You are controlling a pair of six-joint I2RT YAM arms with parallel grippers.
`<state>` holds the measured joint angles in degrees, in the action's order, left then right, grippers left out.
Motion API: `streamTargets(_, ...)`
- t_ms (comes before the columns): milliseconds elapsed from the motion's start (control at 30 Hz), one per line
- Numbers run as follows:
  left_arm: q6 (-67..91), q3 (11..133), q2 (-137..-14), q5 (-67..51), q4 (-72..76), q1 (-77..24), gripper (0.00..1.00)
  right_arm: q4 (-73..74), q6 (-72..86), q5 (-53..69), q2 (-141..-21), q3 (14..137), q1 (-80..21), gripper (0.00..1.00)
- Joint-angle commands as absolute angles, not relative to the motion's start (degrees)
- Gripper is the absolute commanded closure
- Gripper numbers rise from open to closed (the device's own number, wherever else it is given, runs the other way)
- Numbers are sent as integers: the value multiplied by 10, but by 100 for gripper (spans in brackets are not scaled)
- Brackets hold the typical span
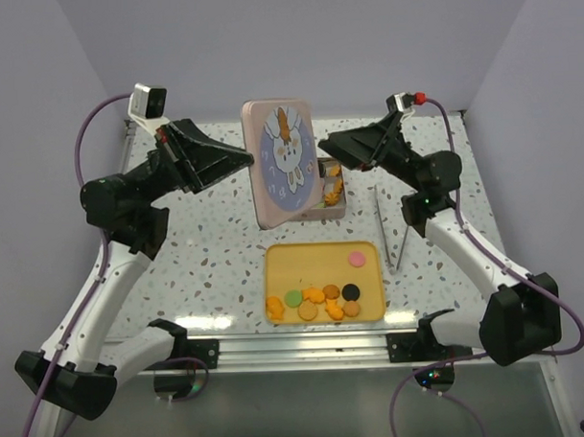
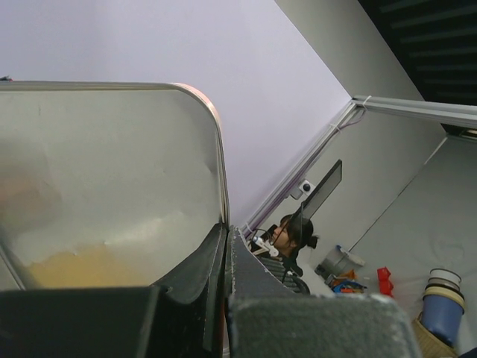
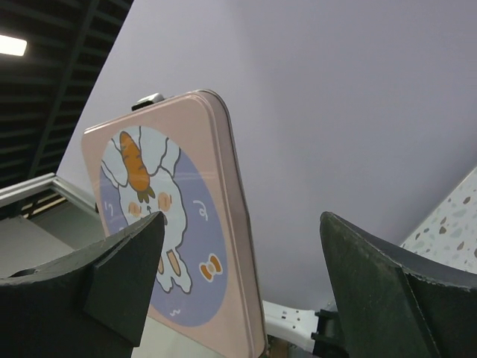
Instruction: Pack the cookies
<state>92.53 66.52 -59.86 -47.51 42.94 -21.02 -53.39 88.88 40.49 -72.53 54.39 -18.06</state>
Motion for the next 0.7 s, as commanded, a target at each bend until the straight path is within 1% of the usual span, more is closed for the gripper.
streamTargets(0,940,656,-594,-453,500,-207,100,-558,883,427,-730,567,-193,12)
streamTargets(100,944,649,-596,-449,512,-207,100,-557,882,428,-736,571,-204,12)
streamTargets(167,943,643,-596,-449,513,-207,100,-566,886,427,-738,576,-213,16)
streamTargets(200,945,637,-596,-446,518,-207,100,-580,890,426,-742,577,-215,20)
streamTargets(300,954,626,-596,-438,541,-207,100,-616,919,425,-753,577,-230,25)
streamTargets(400,964,615,-597,-428,560,-207,100,-698,961,417,-768,566,-240,34)
streamTargets(500,969,613,-597,-422,571,-207,100,-737,997,409,-776,555,-241,39)
streamTargets(533,970,610,-597,-422,572,-207,100,-750,1005,409,-778,555,-242,42)
streamTargets(667,969,601,-588,-420,570,-207,100,-749,1005,417,-776,567,-240,54)
